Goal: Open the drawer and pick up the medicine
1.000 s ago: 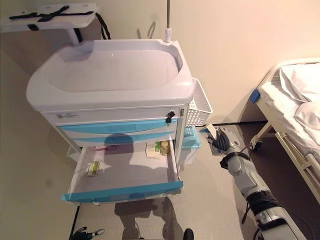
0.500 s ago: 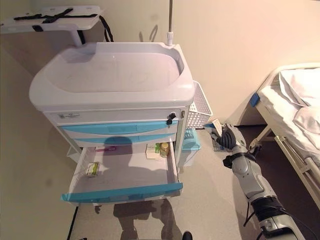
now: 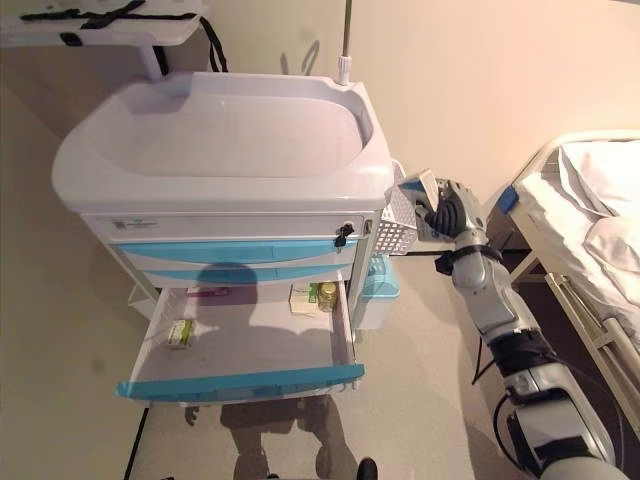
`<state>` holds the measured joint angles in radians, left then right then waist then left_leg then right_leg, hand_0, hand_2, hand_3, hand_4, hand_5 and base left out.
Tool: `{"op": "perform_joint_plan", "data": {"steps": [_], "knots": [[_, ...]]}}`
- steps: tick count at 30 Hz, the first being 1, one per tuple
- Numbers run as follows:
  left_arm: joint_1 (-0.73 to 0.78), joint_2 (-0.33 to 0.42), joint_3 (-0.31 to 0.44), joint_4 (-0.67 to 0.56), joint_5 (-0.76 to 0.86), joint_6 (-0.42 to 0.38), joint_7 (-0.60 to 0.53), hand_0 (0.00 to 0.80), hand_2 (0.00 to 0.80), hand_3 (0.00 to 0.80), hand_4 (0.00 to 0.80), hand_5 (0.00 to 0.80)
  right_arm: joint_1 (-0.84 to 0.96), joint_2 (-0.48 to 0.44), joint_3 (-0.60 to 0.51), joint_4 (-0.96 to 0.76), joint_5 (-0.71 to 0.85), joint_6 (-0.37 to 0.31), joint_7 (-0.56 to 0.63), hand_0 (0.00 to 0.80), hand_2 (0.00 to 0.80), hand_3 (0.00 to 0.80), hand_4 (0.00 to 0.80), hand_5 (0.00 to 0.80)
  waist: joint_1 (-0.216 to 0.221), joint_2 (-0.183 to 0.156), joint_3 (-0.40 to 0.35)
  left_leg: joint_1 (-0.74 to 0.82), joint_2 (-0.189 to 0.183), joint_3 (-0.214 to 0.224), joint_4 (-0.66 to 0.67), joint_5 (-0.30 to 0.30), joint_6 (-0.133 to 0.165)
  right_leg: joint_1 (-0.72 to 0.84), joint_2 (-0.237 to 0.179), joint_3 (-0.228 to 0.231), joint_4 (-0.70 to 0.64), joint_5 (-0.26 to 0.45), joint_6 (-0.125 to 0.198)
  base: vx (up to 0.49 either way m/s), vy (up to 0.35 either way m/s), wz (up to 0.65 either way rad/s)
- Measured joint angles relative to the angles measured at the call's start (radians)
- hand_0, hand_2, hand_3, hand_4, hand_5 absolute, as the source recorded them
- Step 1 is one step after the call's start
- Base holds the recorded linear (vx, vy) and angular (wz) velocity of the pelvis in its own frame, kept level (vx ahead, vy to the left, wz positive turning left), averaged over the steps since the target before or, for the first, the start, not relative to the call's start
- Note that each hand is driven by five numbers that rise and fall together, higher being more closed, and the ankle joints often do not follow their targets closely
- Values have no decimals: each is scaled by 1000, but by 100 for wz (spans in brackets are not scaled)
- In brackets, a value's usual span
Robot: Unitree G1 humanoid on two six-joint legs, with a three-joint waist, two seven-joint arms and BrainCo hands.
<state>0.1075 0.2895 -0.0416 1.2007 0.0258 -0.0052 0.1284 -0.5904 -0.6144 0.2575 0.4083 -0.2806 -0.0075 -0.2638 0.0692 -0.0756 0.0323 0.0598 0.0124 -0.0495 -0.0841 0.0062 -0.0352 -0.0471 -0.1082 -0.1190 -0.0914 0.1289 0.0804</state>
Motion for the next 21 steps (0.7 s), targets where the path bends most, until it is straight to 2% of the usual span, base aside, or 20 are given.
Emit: {"op": "perform_joint_plan", "data": {"steps": [12, 15, 21], "knots": [[0, 5, -25, 5, -1, 1, 5, 0, 0, 0, 0, 0, -254, -15, 118, 119, 35, 15, -23, 800, 800, 800, 800, 800, 11, -22, 17, -2, 0, 5, 1, 0, 0, -4, 1, 2, 0, -1, 1, 0, 0, 0], [-7, 9, -47, 3, -2, 0, 10, 0, 0, 0, 0, 0, -328, -25, 170, 173, 35, 16, -28, 800, 800, 800, 800, 800, 32, -26, 16, -4, -1, 7, 0, 0, -1, -7, 1, 3, 0, -1, 1, 3, -2, -1], [-2, 20, -47, 5, -5, 2, 11, 0, 0, 0, 0, 0, -453, -10, 231, 190, 35, 21, -30, 800, 800, 800, 800, 800, 43, -29, 18, -9, -3, 7, 1, -1, -1, -12, 2, 2, 1, -1, 1, 0, 0, 0]]}}
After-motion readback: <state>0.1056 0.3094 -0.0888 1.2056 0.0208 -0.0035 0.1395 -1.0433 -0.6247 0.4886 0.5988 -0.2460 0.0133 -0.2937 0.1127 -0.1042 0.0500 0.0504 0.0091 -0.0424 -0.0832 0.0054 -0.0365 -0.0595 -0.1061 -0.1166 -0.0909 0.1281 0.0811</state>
